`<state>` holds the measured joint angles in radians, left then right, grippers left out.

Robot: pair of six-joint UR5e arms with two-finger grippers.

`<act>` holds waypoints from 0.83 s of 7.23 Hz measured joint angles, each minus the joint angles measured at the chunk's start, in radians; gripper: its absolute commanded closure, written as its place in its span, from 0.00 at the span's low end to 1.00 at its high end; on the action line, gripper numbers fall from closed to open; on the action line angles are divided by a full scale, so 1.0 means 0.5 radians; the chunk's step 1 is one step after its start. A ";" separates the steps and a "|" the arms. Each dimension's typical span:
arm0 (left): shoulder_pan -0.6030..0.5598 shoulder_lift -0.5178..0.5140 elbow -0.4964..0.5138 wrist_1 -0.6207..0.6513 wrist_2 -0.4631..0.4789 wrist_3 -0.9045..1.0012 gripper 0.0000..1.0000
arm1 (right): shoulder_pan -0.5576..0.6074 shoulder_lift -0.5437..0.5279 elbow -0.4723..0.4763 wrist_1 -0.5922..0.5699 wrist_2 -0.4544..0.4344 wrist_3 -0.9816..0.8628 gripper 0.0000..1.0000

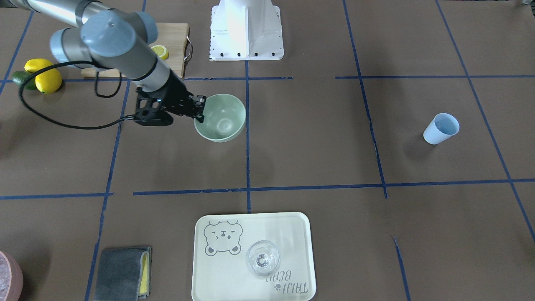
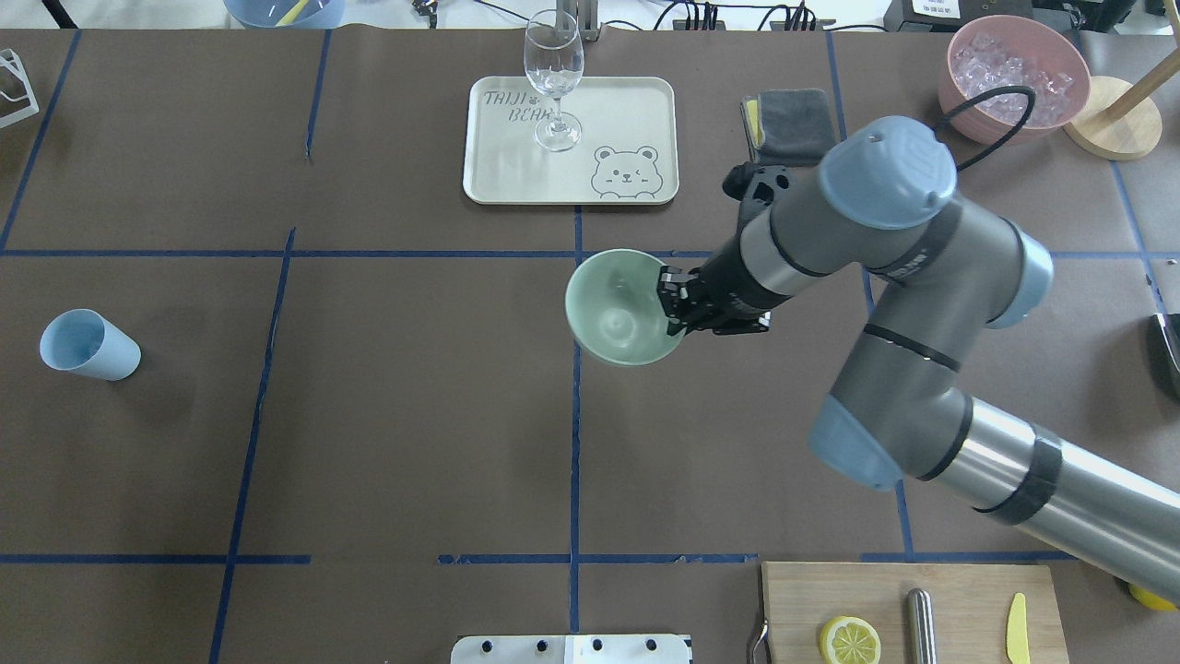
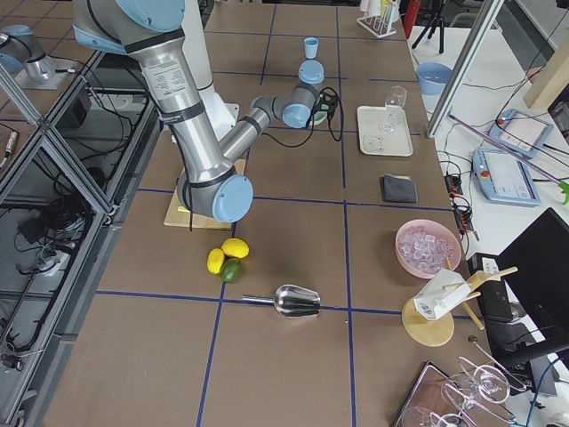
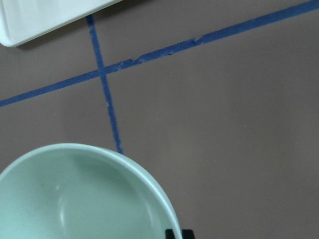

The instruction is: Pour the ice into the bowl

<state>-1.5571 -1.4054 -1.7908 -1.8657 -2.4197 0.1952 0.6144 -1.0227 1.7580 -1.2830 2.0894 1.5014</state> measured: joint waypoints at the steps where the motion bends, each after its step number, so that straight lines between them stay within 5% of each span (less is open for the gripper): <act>1: 0.003 0.012 0.005 -0.094 -0.044 -0.023 0.00 | -0.129 0.171 -0.103 -0.077 -0.176 0.100 1.00; 3: 0.019 0.018 0.012 -0.208 -0.120 -0.084 0.00 | -0.259 0.522 -0.498 -0.113 -0.356 0.224 1.00; 4: 0.041 0.018 0.015 -0.267 -0.127 -0.097 0.00 | -0.289 0.607 -0.632 -0.106 -0.391 0.241 0.59; 5: 0.064 0.013 0.017 -0.305 -0.126 -0.101 0.00 | -0.313 0.641 -0.704 -0.090 -0.421 0.249 0.01; 6: 0.082 -0.002 0.018 -0.322 -0.121 -0.098 0.00 | -0.333 0.648 -0.738 -0.083 -0.440 0.263 0.00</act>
<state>-1.5160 -1.4063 -1.7820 -2.0266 -2.4803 0.1463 0.4481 -0.6986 1.3891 -1.3245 1.8692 1.6327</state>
